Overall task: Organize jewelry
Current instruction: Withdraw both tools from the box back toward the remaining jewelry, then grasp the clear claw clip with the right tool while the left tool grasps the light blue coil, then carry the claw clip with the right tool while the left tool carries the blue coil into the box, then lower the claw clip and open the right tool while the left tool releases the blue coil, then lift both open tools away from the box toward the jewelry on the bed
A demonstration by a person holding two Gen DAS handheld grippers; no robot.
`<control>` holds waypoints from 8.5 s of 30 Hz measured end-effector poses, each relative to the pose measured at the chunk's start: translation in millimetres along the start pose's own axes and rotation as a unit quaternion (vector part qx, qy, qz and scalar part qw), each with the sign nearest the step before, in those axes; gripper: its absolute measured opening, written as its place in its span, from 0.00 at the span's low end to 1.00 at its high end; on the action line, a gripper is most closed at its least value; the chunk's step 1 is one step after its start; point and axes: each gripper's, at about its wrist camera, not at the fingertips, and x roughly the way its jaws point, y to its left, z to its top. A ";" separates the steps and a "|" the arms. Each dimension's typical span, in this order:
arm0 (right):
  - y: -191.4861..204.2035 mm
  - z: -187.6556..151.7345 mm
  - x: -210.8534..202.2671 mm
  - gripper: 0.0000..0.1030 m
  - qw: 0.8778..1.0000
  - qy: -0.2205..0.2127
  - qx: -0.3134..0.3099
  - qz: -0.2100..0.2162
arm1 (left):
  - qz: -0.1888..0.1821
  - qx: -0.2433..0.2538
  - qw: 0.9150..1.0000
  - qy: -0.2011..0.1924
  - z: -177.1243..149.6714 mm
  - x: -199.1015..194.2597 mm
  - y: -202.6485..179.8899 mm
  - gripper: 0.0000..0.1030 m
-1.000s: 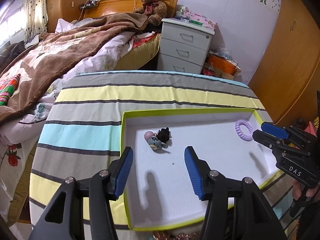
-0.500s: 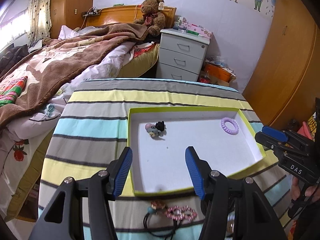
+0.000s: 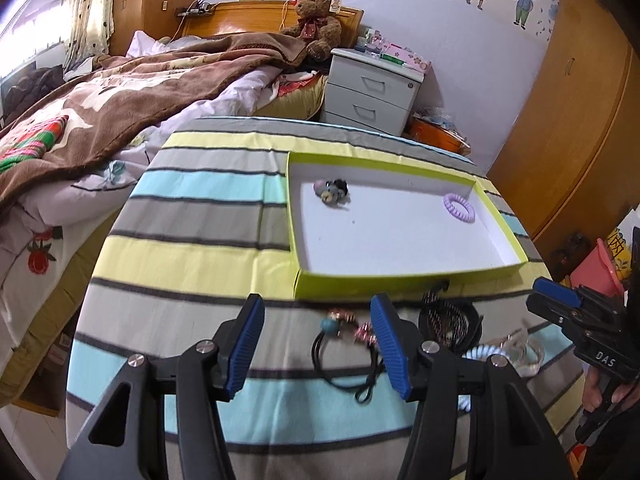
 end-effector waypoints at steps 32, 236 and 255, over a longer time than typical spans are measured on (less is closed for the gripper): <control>2.9 -18.6 20.2 0.44 0.998 0.055 -0.036 0.006 | -0.137 0.191 0.971 0.041 -72.6 -8.9 -95.3 0.56; -20.5 57.4 8.1 0.45 0.990 -0.057 0.061 -0.117 | -0.057 0.071 0.996 0.005 43.5 28.5 -39.8 0.55; 29.4 5.4 32.3 0.45 0.999 -0.017 0.027 -0.036 | -0.055 -0.011 0.998 0.000 -18.7 -1.2 19.8 0.58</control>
